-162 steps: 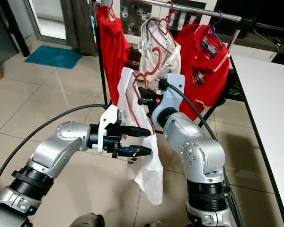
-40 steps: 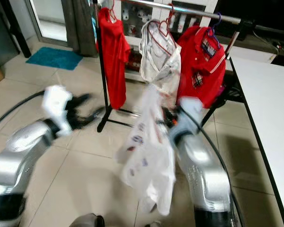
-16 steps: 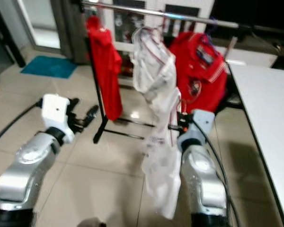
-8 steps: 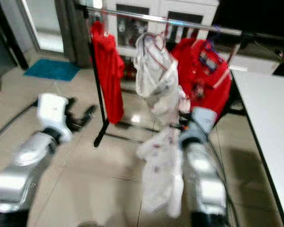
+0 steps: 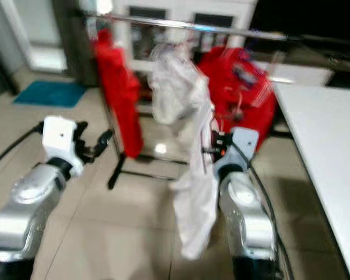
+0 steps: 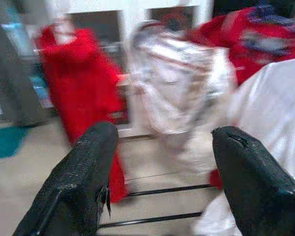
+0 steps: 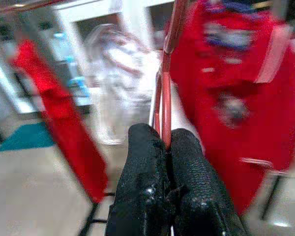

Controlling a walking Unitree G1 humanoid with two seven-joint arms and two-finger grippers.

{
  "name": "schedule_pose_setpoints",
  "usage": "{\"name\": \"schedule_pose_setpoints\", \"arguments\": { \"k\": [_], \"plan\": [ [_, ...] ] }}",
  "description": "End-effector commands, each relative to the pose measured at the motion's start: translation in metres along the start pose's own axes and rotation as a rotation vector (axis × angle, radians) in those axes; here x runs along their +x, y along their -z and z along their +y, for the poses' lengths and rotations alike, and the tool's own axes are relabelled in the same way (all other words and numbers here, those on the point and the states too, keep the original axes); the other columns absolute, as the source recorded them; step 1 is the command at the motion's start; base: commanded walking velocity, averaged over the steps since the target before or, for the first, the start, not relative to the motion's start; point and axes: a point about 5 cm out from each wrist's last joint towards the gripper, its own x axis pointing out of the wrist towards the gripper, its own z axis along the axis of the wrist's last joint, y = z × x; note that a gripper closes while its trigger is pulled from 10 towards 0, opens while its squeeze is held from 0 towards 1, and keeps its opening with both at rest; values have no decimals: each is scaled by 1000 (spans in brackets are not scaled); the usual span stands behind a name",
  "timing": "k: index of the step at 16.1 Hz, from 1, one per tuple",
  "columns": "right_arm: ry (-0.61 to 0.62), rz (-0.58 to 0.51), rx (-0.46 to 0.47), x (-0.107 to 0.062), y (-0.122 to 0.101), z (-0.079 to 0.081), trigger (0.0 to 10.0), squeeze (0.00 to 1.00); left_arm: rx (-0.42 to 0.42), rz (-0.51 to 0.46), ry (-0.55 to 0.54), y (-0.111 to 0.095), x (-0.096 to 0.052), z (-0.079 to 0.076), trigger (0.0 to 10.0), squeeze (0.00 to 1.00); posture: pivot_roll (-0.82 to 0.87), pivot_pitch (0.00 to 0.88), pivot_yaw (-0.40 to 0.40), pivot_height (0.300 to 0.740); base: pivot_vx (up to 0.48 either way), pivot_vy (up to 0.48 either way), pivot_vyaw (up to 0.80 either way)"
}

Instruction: Hang hanger

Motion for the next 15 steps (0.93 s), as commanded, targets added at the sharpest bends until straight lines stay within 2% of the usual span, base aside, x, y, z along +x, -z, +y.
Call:
{"name": "schedule_pose_setpoints", "arguments": {
  "k": [1,11,15],
  "plan": [
    [21,-40,0,1,-7,-3,10000,0,12,-3,15,-2,1,1,10000,0,76,24,-21,740,281,0,0],
    [18,-40,-2,4,-6,-2,10000,0,38,-2,47,-1,-1,-1,10000,0,90,1,-26,740,285,0,0],
    [9,-41,-37,4,-6,-2,10000,0,43,-1,50,0,-1,-2,10000,0,83,1,-32,740,285,0,0]
  ]
}}
